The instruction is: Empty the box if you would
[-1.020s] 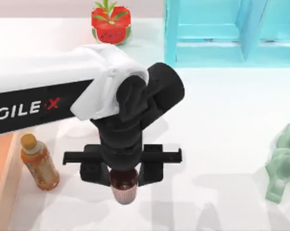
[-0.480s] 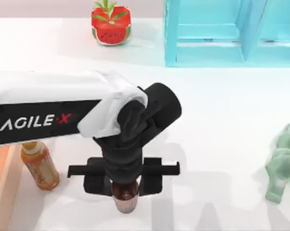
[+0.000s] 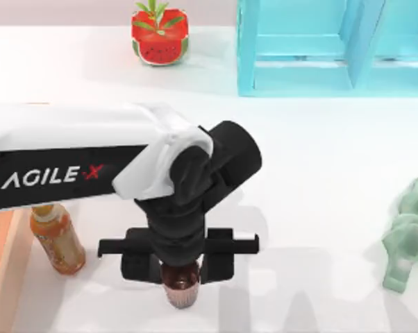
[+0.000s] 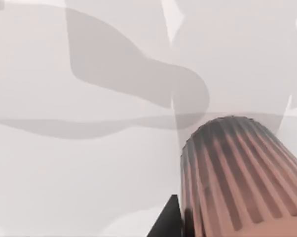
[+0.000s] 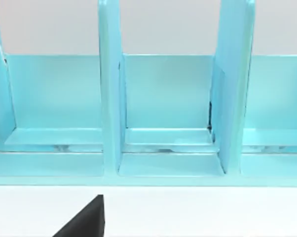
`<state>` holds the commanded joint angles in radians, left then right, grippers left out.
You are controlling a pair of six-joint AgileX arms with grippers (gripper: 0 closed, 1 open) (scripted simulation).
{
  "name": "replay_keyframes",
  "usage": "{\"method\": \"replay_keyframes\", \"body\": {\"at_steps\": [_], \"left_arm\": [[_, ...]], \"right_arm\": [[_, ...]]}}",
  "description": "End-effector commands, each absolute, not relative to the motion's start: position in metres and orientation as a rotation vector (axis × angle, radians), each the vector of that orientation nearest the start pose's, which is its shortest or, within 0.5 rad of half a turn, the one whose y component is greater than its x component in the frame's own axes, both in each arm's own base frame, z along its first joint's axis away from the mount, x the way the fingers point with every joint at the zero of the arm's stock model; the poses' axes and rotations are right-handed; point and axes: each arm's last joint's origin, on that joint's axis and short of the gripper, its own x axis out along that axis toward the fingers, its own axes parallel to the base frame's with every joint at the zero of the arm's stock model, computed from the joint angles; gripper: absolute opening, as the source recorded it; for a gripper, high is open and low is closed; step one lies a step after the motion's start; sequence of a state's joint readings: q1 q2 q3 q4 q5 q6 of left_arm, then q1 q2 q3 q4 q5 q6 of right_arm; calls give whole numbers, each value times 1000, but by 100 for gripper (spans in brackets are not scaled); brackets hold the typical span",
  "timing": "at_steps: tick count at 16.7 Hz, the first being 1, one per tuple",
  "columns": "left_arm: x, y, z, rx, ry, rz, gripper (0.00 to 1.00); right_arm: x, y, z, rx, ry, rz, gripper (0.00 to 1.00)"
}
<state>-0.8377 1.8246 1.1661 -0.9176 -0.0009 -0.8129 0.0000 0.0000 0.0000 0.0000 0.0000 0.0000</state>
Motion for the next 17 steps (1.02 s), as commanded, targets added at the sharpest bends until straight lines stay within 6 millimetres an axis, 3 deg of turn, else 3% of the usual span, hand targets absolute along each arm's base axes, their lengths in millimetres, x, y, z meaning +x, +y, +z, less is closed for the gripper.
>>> {"method": "replay_keyframes", "body": {"at_steps": [9, 17], "left_arm": [[217, -238, 154, 20, 1573, -13, 98], [217, -238, 154, 20, 1573, -13, 100]], "right_arm": [[106, -1, 160, 0, 0, 0, 100], [106, -1, 160, 0, 0, 0, 100]]}}
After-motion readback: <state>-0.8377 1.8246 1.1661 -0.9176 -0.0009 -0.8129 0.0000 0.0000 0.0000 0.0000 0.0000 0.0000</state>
